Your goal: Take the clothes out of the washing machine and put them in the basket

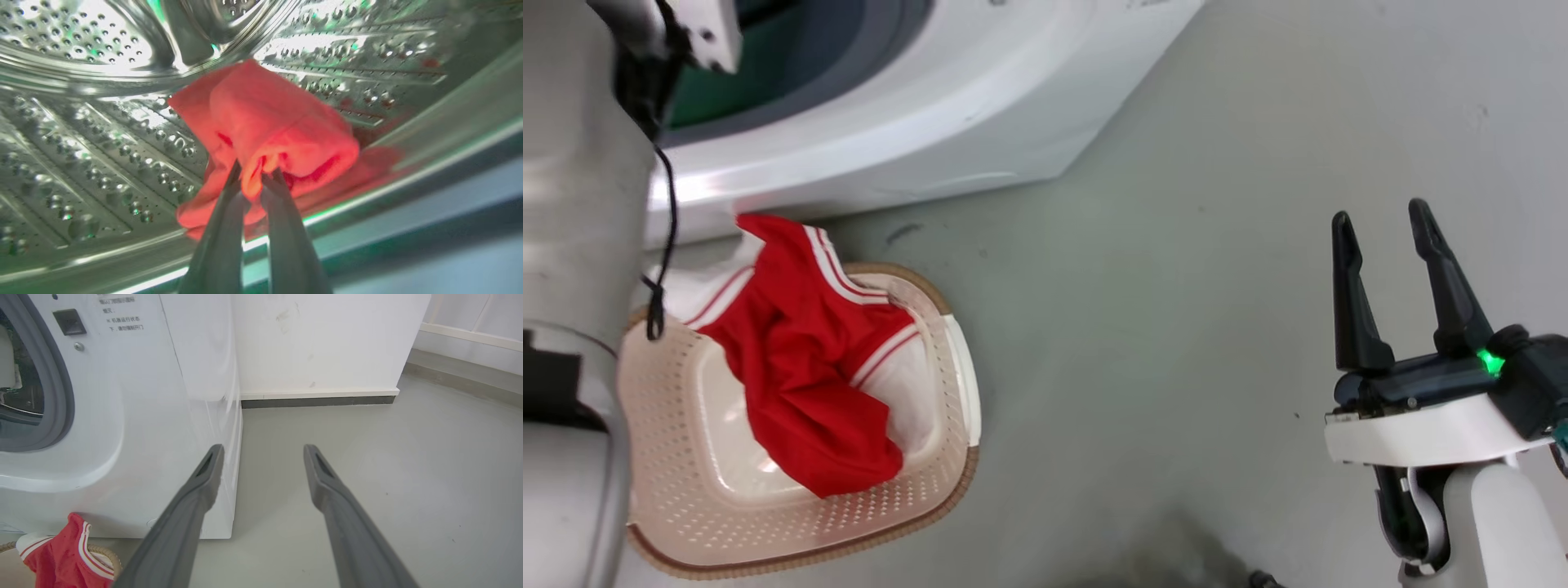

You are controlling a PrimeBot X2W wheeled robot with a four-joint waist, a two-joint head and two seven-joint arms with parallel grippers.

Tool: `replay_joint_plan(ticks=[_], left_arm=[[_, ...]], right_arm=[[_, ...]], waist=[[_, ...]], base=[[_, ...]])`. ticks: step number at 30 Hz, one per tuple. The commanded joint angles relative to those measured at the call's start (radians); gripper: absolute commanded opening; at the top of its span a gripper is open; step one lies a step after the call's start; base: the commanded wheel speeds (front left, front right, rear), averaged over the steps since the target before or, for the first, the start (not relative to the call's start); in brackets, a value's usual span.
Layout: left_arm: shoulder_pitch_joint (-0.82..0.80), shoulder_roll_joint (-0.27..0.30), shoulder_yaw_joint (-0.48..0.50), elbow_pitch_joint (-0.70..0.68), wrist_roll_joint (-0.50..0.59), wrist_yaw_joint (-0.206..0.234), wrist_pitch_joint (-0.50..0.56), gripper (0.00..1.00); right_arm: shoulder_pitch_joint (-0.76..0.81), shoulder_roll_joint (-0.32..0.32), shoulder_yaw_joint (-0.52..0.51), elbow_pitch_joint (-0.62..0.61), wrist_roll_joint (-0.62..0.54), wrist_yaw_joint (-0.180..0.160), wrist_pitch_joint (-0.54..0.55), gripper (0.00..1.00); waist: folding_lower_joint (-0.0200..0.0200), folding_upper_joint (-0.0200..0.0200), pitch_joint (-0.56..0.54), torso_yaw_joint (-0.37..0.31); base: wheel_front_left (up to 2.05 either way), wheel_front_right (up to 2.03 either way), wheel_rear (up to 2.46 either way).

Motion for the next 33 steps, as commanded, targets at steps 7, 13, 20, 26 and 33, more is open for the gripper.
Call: replay_joint_plan(ticks=[7,13,20,26,33], left_arm=[[0.154,-0.010,-0.091,-0.074,-0.069,-0.001,-0.086,0.00],[0.276,0.002,-0.156,-0.148,-0.124,-0.001,-0.166,0.00],[0.375,0.016,-0.187,-0.244,-0.144,0.000,-0.231,0.00],[0.444,0.041,-0.179,-0.378,-0.143,0.045,-0.258,0.00],[0.542,0.098,-0.160,-0.607,-0.150,0.121,-0.246,0.00]], right_arm=[[0.064,0.001,-0.004,0.017,-0.037,-0.001,-0.002,1.00],[0.113,0.001,-0.014,0.031,-0.059,-0.001,-0.002,1.00],[0.162,0.001,-0.021,0.036,-0.075,-0.001,-0.002,1.00],[0.194,0.001,-0.020,0.042,-0.079,-0.001,-0.002,1.00],[0.231,0.001,-0.021,0.046,-0.083,-0.001,-0.002,1.00]], waist=[[0.0000,0.0000,-0.148,0.076],[0.0000,0.0000,-0.239,0.110],[0.0000,0.0000,-0.325,0.156],[0.0000,0.0000,-0.385,0.182],[0.0000,0.0000,-0.440,0.202]], base=[[0.00,0.00,0.00],[0.00,0.00,0.00],[0.00,0.00,0.00],[0.00,0.00,0.00],[0.00,0.00,0.00]])
